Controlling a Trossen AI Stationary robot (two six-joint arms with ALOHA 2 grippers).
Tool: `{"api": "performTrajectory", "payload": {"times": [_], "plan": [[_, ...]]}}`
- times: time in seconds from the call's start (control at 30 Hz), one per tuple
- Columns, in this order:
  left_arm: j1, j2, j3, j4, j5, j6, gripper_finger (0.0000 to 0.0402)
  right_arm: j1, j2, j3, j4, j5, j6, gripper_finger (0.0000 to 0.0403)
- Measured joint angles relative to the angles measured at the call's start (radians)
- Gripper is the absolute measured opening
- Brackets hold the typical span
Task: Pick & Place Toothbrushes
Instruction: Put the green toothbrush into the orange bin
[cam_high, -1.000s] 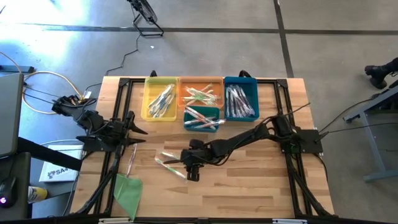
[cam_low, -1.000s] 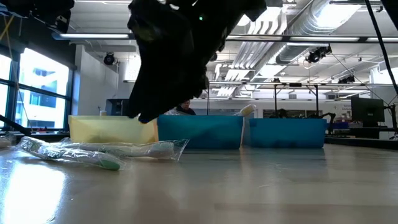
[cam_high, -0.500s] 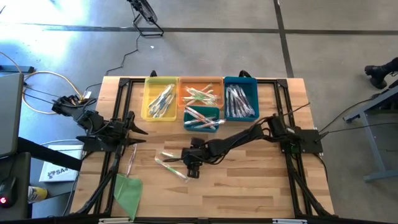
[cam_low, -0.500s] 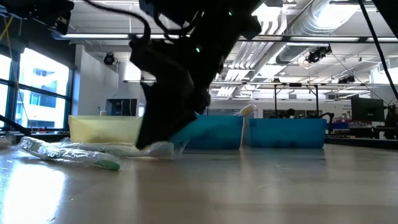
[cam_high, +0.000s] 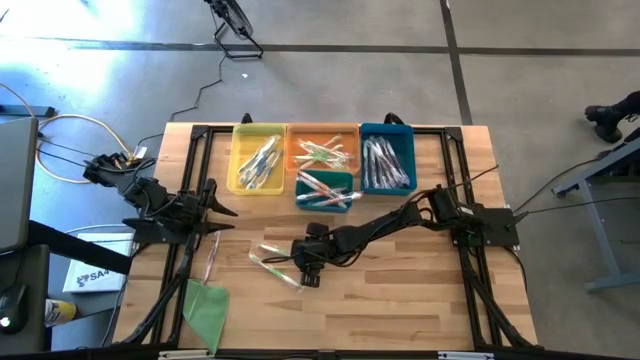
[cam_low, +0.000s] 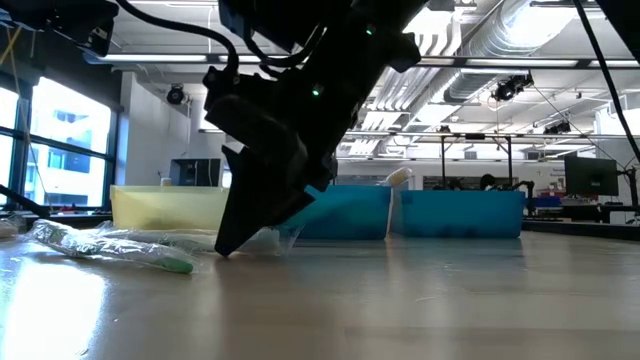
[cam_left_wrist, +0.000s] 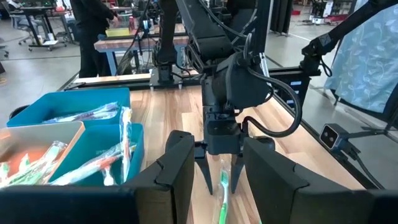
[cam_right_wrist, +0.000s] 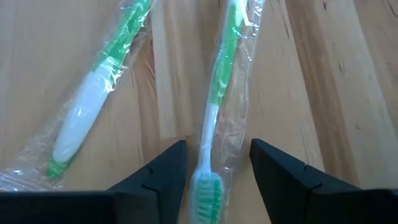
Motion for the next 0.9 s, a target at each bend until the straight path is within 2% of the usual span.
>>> {"api": "performTrajectory", "payload": {"times": [0.33,0.57,0.9], "plan": [[0.000,0.000,0.000,0.000,0.000,0.000,0.0134,-0.002,0.000,0.000,-0.004,0.000,0.004,0.0071],[0.000,0.000,0.000,0.000,0.000,0.001,0.0134,-0.001,0.000,0.000,-0.004,-0.025,0.000,0.0015],[0.000,0.000,0.000,0.000,0.000,0.003,0.0134,-0.004,-0.008,-0.001,-0.014,-0.049,-0.007,0.0005]]}}
